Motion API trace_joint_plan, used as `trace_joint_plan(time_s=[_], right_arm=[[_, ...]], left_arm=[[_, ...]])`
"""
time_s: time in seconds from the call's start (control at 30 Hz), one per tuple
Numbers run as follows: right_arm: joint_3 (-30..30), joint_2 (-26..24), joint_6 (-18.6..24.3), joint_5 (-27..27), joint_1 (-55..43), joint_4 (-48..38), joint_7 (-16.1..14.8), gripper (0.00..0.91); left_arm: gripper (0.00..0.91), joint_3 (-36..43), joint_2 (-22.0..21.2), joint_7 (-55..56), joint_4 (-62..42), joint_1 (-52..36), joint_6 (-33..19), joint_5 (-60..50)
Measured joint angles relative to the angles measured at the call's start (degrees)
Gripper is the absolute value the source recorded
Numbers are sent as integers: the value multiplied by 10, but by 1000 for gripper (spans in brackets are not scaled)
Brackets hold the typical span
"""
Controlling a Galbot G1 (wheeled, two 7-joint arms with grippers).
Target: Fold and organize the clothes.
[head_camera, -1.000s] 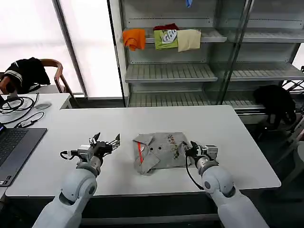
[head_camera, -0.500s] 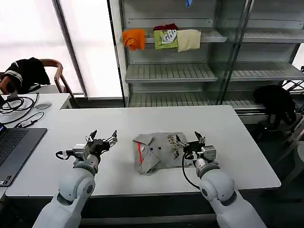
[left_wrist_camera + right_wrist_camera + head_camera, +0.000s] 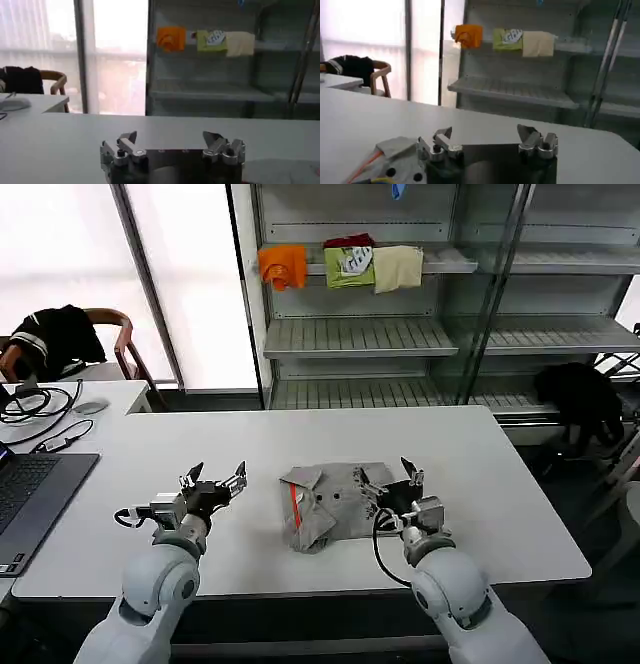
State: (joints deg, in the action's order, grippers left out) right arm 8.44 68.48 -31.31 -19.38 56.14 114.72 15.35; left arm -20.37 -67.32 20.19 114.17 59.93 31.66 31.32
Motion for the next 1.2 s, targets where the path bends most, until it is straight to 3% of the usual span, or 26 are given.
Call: trace_joint_plan(time_s=[1.2], right_arm=[[-114,32,2,44,-29,-98,-29,907]], left_arm=[[907,2,-12,-8,-16,21,0,-9]])
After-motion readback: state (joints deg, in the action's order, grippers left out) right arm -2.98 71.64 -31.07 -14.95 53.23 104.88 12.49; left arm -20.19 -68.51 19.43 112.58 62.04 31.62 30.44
